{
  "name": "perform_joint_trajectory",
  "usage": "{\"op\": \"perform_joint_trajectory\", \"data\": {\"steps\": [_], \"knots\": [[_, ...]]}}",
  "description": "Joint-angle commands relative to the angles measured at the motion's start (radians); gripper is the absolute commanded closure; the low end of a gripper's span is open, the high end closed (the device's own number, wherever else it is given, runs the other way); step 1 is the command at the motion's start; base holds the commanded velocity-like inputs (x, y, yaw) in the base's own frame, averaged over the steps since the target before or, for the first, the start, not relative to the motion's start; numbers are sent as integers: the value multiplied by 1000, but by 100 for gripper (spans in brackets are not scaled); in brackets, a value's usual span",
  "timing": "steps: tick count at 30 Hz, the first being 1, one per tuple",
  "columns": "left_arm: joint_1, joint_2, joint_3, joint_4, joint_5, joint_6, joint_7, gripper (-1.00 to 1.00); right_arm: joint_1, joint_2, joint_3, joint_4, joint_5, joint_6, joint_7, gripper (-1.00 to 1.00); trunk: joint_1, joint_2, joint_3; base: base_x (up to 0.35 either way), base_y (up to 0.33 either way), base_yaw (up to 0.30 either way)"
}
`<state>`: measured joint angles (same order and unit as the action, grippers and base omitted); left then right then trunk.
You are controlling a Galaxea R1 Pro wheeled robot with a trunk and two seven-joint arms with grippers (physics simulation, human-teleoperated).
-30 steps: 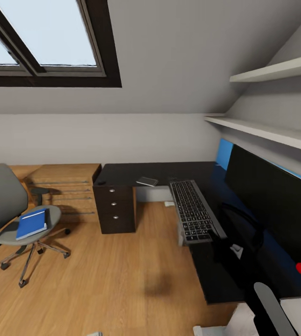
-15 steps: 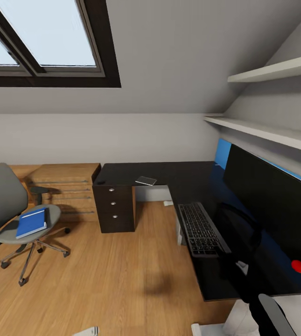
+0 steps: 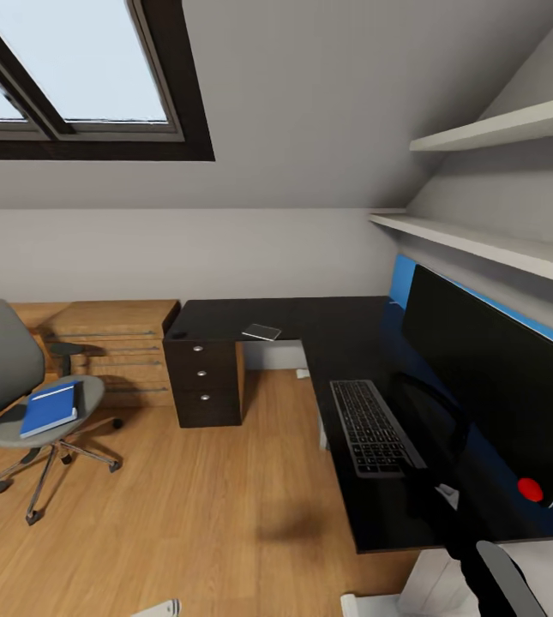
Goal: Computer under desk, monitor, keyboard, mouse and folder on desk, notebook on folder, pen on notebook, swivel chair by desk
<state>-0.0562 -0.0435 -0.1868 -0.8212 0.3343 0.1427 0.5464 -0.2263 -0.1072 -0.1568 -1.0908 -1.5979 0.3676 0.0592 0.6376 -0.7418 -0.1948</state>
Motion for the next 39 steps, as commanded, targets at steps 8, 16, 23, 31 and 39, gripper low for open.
{"op": "perform_joint_trajectory", "data": {"steps": [8, 16, 23, 31, 39], "knots": [[-1, 1, -2, -1, 5, 5, 9, -100, -1, 6, 1, -7, -12, 5, 3, 100, 0, -1, -2, 0, -18, 0], [-1, 1, -2, -1, 5, 6, 9, -100, -1, 4, 2, -11, -13, 10, 7, 100, 0, -1, -2, 0, 0, 0], [-1, 1, -2, -1, 5, 6, 9, -100, -1, 7, 1, -12, -19, 10, 7, 100, 0, -1, -2, 0, 0, 0], [-1, 1, -2, -1, 5, 4, 9, -100, -1, 6, 1, -10, -59, 10, 3, 100, 0, -1, -2, 93, 0, 0], [-1, 2, 27, -2, 6, 3, 8, -100, -1, 6, -1, -8, -60, 10, 2, 100, 0, -1, -2, 200, 0, 0]]}}
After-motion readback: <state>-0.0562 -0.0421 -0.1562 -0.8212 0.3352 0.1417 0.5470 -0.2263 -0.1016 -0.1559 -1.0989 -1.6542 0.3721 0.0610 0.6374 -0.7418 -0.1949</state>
